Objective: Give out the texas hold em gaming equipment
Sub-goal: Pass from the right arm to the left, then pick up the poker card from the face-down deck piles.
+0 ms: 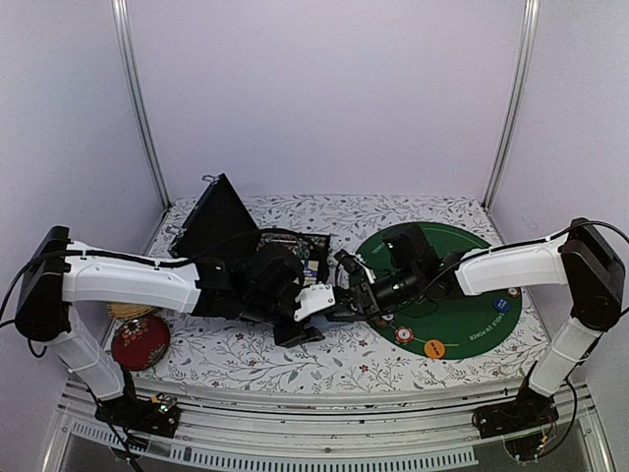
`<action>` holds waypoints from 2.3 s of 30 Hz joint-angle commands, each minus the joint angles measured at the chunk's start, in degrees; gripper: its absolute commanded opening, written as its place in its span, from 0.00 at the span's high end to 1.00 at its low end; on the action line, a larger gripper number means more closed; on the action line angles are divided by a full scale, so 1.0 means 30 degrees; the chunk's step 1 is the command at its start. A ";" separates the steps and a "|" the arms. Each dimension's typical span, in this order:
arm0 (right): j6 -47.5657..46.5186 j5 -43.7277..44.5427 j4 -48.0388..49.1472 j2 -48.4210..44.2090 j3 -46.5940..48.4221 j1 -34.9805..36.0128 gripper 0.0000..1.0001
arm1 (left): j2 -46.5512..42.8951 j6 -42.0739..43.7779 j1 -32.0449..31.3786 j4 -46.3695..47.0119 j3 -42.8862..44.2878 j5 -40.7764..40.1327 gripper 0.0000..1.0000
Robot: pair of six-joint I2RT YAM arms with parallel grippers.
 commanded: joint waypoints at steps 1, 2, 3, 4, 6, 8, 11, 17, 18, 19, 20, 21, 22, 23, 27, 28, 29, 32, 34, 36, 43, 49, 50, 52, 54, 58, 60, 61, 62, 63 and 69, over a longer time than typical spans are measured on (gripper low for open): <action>-0.0901 0.0626 -0.1320 -0.0875 0.0114 -0.0099 0.55 | -0.0639 -0.0229 0.0381 0.0546 -0.0280 0.0127 0.48; -0.0971 0.0472 -0.1391 -0.0854 0.0135 -0.0088 0.54 | -0.0639 -0.0252 0.0400 0.0548 -0.0294 0.0133 0.48; -0.0993 0.0409 -0.1492 -0.0866 0.0148 -0.0097 0.54 | -0.0635 -0.0284 0.0402 0.0567 -0.0295 0.0160 0.48; -0.1030 0.0438 -0.1588 -0.0916 0.0128 -0.0102 0.54 | -0.0597 -0.0273 0.0403 0.0536 -0.0273 0.0156 0.48; -0.1140 0.0515 -0.1793 -0.1104 0.0174 -0.0104 0.51 | -0.0573 -0.0329 0.0439 0.0513 -0.0288 0.0144 0.48; -0.1311 0.0489 -0.2108 -0.1236 0.0374 -0.0087 0.47 | -0.0551 -0.0344 0.0448 0.0519 -0.0295 0.0134 0.48; -0.1762 0.0847 -0.2952 -0.1579 0.0785 -0.0084 0.44 | -0.0495 -0.0350 0.0446 0.0385 -0.0295 0.0119 0.48; -0.2240 0.1528 -0.3555 -0.2135 0.0988 -0.0145 0.42 | -0.0436 -0.0394 0.0513 0.0299 -0.0267 0.0172 0.49; -0.2240 0.1457 -0.3480 -0.2117 0.1013 -0.0166 0.41 | -0.0434 -0.0411 0.0526 0.0312 -0.0251 0.0154 0.48; -0.2215 0.1428 -0.3470 -0.2152 0.1060 -0.0147 0.41 | -0.0394 -0.0414 0.0506 0.0292 -0.0238 0.0155 0.48; -0.2197 0.1378 -0.3432 -0.2178 0.1103 -0.0148 0.41 | -0.0356 -0.0447 0.0514 0.0260 -0.0211 0.0189 0.49; -0.2184 0.1321 -0.3358 -0.2251 0.1112 -0.0163 0.40 | -0.0307 -0.0444 0.0541 0.0216 -0.0182 0.0200 0.49; -0.2160 0.1295 -0.3246 -0.2315 0.1065 -0.0169 0.40 | -0.0268 -0.0487 0.0559 0.0199 -0.0171 0.0231 0.49; -0.2128 0.1281 -0.3199 -0.2389 0.1085 -0.0191 0.39 | -0.0245 -0.0489 0.0550 0.0171 -0.0150 0.0268 0.48; -0.2138 0.1330 -0.3246 -0.2581 0.1107 -0.0304 0.36 | -0.0136 -0.0602 0.0604 0.0105 -0.0149 0.0251 0.48; -0.2151 0.1362 -0.3280 -0.2697 0.1090 -0.0377 0.35 | -0.0093 -0.0639 0.0635 0.0079 -0.0127 0.0244 0.48; -0.2127 0.1381 -0.3248 -0.2825 0.1011 -0.0441 0.33 | -0.0062 -0.0673 0.0662 0.0039 -0.0106 0.0277 0.48; -0.2145 0.1752 -0.3454 -0.3252 0.0887 -0.0529 0.33 | -0.0010 -0.0740 0.0734 -0.0030 -0.0090 0.0344 0.48; -0.2221 0.1917 -0.3533 -0.3575 0.0772 -0.0586 0.34 | 0.0027 -0.0760 0.0741 -0.0038 -0.0063 0.0381 0.48; -0.2240 0.1946 -0.3528 -0.3808 0.0718 -0.0606 0.37 | 0.0062 -0.0761 0.0783 -0.0103 0.0001 0.0385 0.48; -0.1725 0.1514 -0.2635 -0.3580 0.0195 -0.0609 0.55 | 0.0064 -0.0792 0.0826 -0.0096 0.0060 0.0428 0.48; -0.1655 0.0975 -0.2008 -0.2716 0.0421 -0.0602 0.71 | 0.0062 -0.0809 0.0849 -0.0111 0.0126 0.0434 0.48; -0.1655 0.0937 -0.1957 -0.2578 0.0464 -0.0599 0.74 | 0.0090 -0.0786 0.0865 -0.0131 0.0146 0.0469 0.48; -0.1655 0.0892 -0.1991 -0.2424 0.0445 -0.0587 0.77 | 0.0106 -0.0767 0.0859 -0.0134 0.0168 0.0499 0.48; -0.1723 0.0892 -0.2049 -0.2367 0.0466 -0.0608 0.80 | 0.0144 -0.0772 0.0870 -0.0127 0.0174 0.0537 0.48; -0.1929 0.1364 -0.2735 -0.2642 0.0457 -0.0605 0.96 | 0.0207 -0.0750 0.0900 -0.0158 0.0174 0.0628 0.48; -0.2219 0.1681 -0.3264 -0.2990 0.0515 -0.0634 0.96 | 0.0265 -0.0747 0.0916 -0.0213 0.0182 0.0666 0.48; -0.2323 0.1859 -0.3546 -0.3198 0.0544 -0.0630 0.97 | 0.0291 -0.0755 0.0917 -0.0224 0.0175 0.0670 0.48; -0.2467 0.1992 -0.3841 -0.3371 0.0555 -0.0656 0.97 | 0.0298 -0.0746 0.0946 -0.0229 0.0148 0.0685 0.48; -0.2561 0.2082 -0.4112 -0.3532 0.0574 -0.0710 0.97 | 0.0324 -0.0719 0.0972 -0.0230 0.0152 0.0714 0.48; -0.3048 0.2359 -0.5408 -0.4329 0.0560 -0.1201 0.97 | 0.0299 -0.0722 0.1076 -0.0222 0.0174 0.0744 0.48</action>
